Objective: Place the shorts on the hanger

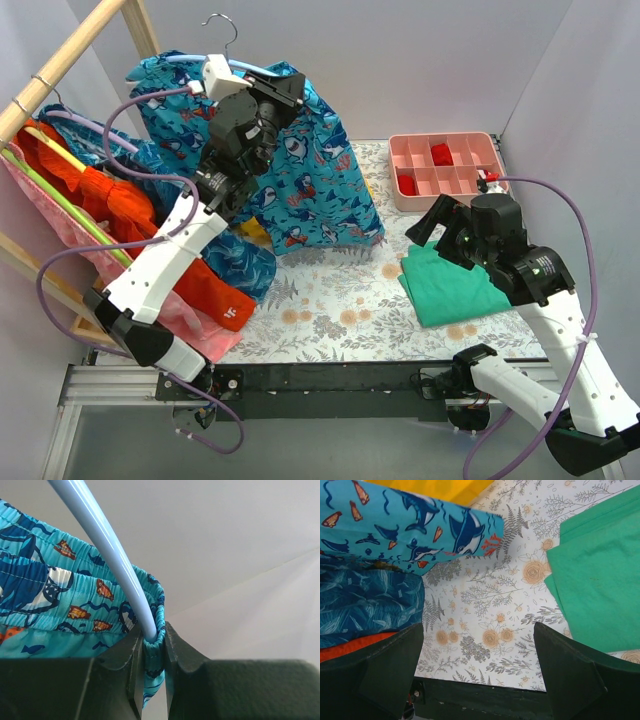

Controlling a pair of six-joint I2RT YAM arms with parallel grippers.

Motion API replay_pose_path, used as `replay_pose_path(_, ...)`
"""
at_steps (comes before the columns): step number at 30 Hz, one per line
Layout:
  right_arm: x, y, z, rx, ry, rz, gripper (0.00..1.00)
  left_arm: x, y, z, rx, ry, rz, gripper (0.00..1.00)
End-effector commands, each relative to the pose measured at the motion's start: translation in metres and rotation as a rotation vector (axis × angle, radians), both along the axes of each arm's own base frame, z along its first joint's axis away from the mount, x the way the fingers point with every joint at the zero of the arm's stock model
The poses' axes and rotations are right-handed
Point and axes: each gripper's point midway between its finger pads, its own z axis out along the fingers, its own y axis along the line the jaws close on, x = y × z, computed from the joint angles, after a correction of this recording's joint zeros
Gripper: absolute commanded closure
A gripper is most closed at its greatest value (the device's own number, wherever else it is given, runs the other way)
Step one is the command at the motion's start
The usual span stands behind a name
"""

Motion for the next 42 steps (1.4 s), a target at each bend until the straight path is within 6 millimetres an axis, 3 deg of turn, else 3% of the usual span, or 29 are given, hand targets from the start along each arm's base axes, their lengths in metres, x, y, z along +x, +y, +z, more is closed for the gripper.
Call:
replay_pose_path(1, 0.002, -0.001, 0.005, 0.002, -0.035, -0.004, 0.02, -0.011, 0.042, 0.056, -0.069, -0.102, 0.035, 1.00)
replay_pose_path(4, 0.002, -0.002, 0.005, -0.001, -0.038, -0.005, 0.02, 0.002, 0.065, 0.057, -0.113, -0.090, 0.032, 1.00)
replay_pose_path(20, 0.006, -0.001, 0.009, -0.012, -0.041, -0.001, 0.01, 0.026, 0.142, 0.067, -0.237, -0.100, 0.045, 1.00)
replay_pose_path(32, 0.012, 0.002, 0.009, -0.024, -0.030, 0.007, 0.01, 0.043, 0.168, 0.064, -0.280, -0.103, 0.082, 1.00)
replay_pose_path(42, 0.015, 0.004, 0.011, -0.024, -0.024, 0.010, 0.01, 0.040, 0.187, 0.074, -0.298, -0.142, 0.156, 1.00)
